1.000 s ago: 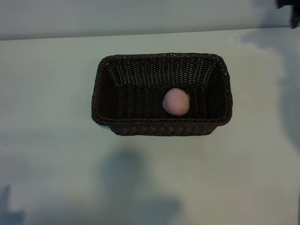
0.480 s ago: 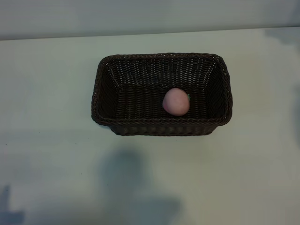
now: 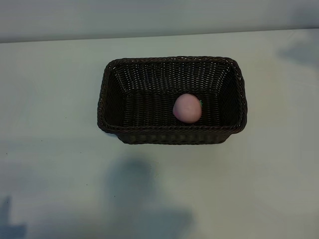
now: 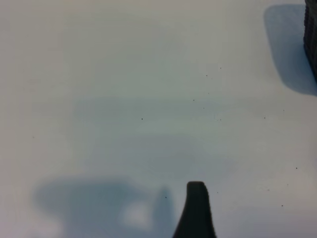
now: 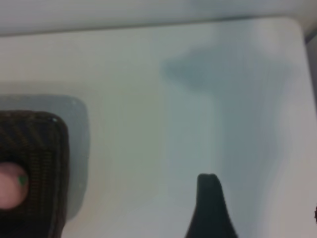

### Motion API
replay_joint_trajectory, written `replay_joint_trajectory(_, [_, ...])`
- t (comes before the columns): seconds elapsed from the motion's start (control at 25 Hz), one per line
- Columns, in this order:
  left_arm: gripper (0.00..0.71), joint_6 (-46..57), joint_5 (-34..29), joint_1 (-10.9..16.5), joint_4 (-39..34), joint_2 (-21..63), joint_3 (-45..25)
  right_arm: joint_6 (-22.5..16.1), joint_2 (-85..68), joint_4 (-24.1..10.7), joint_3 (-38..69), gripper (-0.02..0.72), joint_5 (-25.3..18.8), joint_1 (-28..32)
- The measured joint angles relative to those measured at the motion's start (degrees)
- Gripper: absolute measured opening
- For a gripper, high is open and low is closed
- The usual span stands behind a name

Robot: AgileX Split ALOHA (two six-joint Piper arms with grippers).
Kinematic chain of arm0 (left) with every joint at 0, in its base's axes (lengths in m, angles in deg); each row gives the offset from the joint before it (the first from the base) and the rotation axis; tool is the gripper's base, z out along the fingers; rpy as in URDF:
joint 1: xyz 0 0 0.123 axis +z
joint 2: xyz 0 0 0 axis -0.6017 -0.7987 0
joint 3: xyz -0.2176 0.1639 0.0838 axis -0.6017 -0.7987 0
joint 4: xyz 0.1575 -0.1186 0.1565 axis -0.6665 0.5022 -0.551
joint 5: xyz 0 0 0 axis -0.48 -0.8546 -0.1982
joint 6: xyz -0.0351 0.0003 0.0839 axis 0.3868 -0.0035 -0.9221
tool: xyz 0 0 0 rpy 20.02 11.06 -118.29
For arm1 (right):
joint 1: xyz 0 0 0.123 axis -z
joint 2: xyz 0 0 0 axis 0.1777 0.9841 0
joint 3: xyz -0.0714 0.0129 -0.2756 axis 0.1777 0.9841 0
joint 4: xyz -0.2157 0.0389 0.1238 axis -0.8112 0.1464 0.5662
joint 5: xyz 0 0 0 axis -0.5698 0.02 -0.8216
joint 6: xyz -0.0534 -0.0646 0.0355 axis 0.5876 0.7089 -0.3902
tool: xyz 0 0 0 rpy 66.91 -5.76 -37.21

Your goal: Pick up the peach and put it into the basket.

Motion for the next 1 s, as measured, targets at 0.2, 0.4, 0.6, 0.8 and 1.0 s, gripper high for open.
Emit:
replay_joint_trajectory(0.2, [0.593, 0.0, 0.0, 0.0, 0.0, 0.0, 0.0, -0.2, -14.7, -2.5, 6.1, 0.496, -0.3, 0.0])
replay_joint_trajectory(0.4, [0.593, 0.0, 0.0, 0.0, 0.0, 0.0, 0.0, -1.2, -31.3, -5.8, 12.7, 0.496, -0.2, 0.0])
replay_joint_trajectory(0.6, [0.592, 0.0, 0.0, 0.0, 0.0, 0.0, 0.0, -3.4, -44.6, -7.4, 19.5, 0.496, -0.3, 0.0])
replay_joint_trajectory(0.8, [0.592, 0.0, 0.0, 0.0, 0.0, 0.0, 0.0, -3.8, -53.0, -7.7, 25.0, 0.496, -0.3, -0.1])
replay_joint_trajectory(1.0, [0.592, 0.0, 0.0, 0.0, 0.0, 0.0, 0.0, -3.8, -60.0, -7.7, 32.1, 0.496, -0.3, -1.1])
